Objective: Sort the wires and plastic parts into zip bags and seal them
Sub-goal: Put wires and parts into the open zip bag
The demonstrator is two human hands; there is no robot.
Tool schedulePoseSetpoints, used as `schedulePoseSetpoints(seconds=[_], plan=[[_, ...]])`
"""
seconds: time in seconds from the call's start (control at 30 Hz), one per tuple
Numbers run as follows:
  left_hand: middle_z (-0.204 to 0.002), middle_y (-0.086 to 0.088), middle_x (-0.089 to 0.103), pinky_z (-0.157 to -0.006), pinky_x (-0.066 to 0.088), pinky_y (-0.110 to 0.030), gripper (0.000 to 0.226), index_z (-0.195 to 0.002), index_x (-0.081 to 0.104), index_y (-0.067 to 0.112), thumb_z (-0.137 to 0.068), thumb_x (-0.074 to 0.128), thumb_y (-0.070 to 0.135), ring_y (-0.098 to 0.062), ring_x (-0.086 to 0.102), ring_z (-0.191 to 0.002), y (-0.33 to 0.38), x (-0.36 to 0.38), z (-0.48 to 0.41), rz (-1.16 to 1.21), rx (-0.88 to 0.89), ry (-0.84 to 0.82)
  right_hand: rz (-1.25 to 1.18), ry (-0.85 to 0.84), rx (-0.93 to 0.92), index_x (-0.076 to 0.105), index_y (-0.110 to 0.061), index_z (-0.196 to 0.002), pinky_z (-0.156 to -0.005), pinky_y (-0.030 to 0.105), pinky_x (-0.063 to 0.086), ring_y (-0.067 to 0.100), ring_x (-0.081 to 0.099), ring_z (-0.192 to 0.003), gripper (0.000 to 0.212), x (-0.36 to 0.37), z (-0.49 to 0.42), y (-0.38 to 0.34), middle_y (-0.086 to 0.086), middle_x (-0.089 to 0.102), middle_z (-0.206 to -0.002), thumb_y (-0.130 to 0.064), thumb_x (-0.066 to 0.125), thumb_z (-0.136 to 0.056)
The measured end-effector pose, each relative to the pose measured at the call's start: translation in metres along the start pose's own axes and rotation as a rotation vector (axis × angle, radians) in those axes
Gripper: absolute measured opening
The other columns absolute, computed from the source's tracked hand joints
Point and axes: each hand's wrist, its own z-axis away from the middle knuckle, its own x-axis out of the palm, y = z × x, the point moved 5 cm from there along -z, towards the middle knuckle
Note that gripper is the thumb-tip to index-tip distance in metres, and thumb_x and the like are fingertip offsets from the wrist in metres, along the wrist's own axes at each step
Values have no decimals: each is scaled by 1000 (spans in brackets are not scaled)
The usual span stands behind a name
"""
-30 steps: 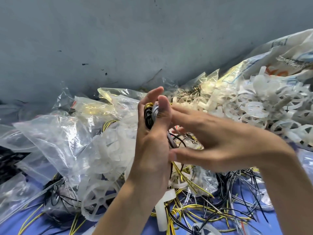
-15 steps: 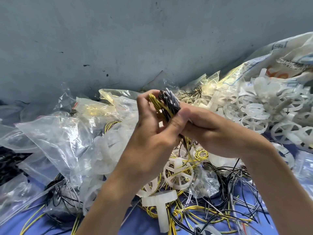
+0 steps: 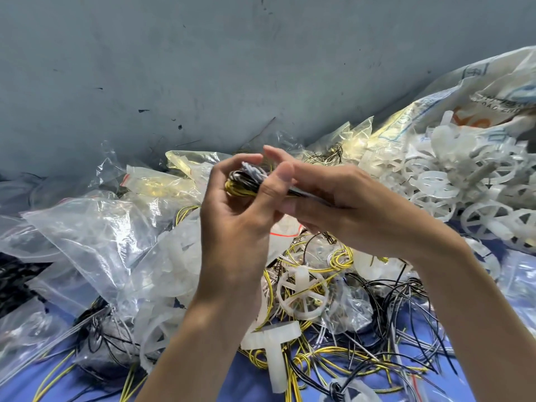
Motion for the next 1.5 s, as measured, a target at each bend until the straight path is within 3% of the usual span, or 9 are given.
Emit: schedulePoseSetpoints(seconds=[0.13, 0.4, 0.53, 0.77, 0.87, 0.97, 1.2, 1.4, 1.5], plan=[[-77, 2, 65, -74, 57, -25, 34, -102, 56, 25, -69, 67, 24, -12, 63, -78, 2, -4, -1, 66, 8, 80, 77, 119, -26, 57, -46, -97, -71, 29, 51, 4, 63, -77, 27, -5, 0, 5, -7, 68, -82, -22, 59, -86], [-79, 2, 66, -69, 56, -24, 25, -92, 51, 15, -73, 66, 18, -11, 68, -78, 4, -5, -3, 88, 21, 57, -170, 147, -20, 71, -26, -102, -53, 10, 36, 2, 53, -56, 26, -19, 0, 17, -3, 70, -64, -25, 67, -76], [-80, 4, 69, -80, 56, -30, 27, -90, 53, 16, -69, 71, 18, -14, 68, -85, 3, -3, -3, 17, 59, 28, -202, 173, -14, 74, -30, -94, -51, 16, 37, 10, 53, -60, 24, -29, 2, 20, 10, 69, -67, -25, 71, -71], [-104, 8, 70, -89, 49, -29, 28, -106, 54, 35, -80, 62, 40, -4, 64, -102, 16, -22, -10, -400, 147, 28, -170, 290, 72, 74, -29, -88, -54, 13, 42, 4, 54, -55, 24, -51, 9, 29, 3, 69, -61, -18, 72, -67], [-110, 17, 58, -87, 41, -26, 21, -105, 54, 43, -84, 54, 46, -3, 54, -105, 15, -28, -12, -924, 257, 40, 31, 376, 216, 75, -26, -89, -54, 8, 44, 0, 59, -55, 26, -67, 14, 46, -4, 70, -60, -4, 74, -74], [-111, 14, 47, -83, 32, -25, 16, -103, 59, 41, -87, 59, 39, -5, 43, -102, -2, -33, -16, -1357, 106, -144, 178, 431, 364, 73, -25, -90, -59, 6, 46, -4, 62, -55, 22, -78, 20, 62, -12, 69, -61, -6, 73, -78], [-96, 13, 58, -71, 34, -29, 40, -120, 41, 39, -88, 51, 17, -10, 57, -81, -3, -42, -19, -1399, -20, -206, -74, 237, 380, 74, -18, -86, -59, 7, 48, 0, 65, -61, 21, -64, 17, 65, -6, 73, -68, 0, 68, -78], [-69, 8, 65, -66, 52, -35, 21, -110, 50, 37, -96, 43, 23, -4, 59, -55, 1, -42, -19, -1270, -2, -213, -18, -6, 314, 75, -10, -95, -64, 15, 48, 10, 63, -71, 20, -49, 15, 59, 17, 72, -83, -2, 68, -78], [-68, 14, 64, -62, 56, -34, 24, -101, 56, 38, -95, 48, 16, 3, 59, -63, 13, -35, -18, -1160, 99, -186, 89, -48, 277, 76, -14, -97, -70, 43, 52, 32, 67, -82, 26, -41, 14, 57, 12, 74, -88, -22, 70, -72]])
